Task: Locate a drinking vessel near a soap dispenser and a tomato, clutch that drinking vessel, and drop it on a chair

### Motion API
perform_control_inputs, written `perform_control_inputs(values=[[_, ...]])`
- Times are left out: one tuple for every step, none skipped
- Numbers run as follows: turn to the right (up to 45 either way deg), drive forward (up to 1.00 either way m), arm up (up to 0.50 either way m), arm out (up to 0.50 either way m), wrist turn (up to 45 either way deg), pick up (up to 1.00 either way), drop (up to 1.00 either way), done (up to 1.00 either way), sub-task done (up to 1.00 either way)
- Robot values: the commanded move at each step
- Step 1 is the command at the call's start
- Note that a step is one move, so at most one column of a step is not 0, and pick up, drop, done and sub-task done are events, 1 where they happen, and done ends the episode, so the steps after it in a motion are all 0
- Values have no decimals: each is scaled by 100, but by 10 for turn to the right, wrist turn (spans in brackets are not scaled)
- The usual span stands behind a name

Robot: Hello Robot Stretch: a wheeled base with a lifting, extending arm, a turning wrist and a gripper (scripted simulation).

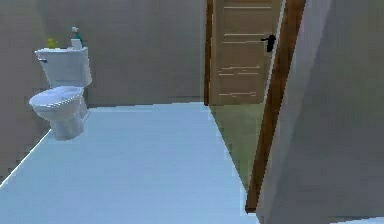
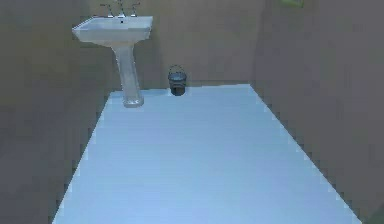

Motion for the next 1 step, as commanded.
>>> perform_control_inputs(values=[[0,100,0,0,0,0,0,0,0]])
